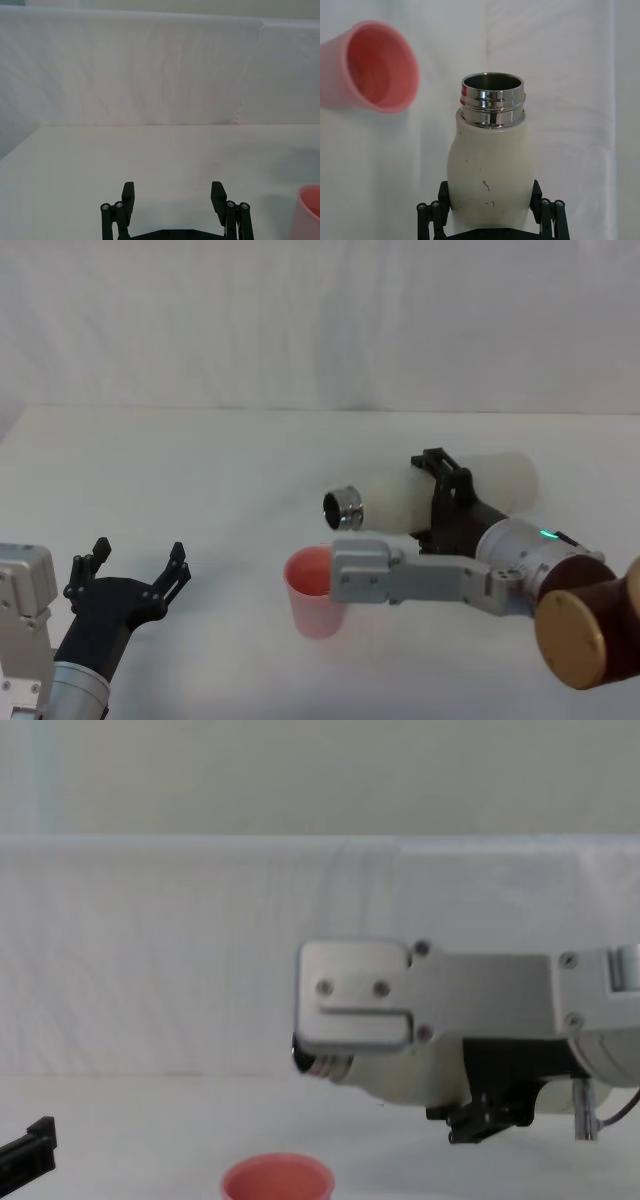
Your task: Grasp the thermos with one hand and pour water into the cup lid.
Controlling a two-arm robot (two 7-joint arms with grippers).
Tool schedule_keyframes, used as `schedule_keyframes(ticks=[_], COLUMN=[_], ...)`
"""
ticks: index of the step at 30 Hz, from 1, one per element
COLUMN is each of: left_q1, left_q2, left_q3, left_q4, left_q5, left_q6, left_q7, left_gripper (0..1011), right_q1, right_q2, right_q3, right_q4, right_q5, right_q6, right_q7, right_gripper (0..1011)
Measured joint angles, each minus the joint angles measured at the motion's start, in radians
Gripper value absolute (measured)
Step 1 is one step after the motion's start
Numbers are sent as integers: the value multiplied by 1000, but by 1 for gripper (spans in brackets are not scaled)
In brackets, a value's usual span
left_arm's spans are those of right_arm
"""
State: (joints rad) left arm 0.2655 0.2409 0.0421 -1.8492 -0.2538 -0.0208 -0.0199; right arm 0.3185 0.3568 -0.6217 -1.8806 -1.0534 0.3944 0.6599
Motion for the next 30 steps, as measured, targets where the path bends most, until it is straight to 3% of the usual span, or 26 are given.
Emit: schedule_keyframes(ticks=[5,12,19,28,30], left_q1=[0,0,0,0,0], left_q2=[0,0,0,0,0], left_q3=[0,0,0,0,0], left_q4=[0,0,0,0,0], left_q5=[0,0,0,0,0], left_q6=[0,0,0,0,0], left_q7=[0,0,0,0,0], left_gripper=[1001,1001,1001,1001,1001], right_q1=[-39,-104,-155,-159,-156], right_q2=[-12,-55,-145,-222,-229], right_q3=[58,165,277,352,361], right_q4=[-15,-15,22,86,96], right_q5=[84,257,478,690,717], right_q6=[-7,-43,-111,-167,-171], right_q7=[-52,-156,-254,-274,-273], right_gripper=[957,957,957,957,957])
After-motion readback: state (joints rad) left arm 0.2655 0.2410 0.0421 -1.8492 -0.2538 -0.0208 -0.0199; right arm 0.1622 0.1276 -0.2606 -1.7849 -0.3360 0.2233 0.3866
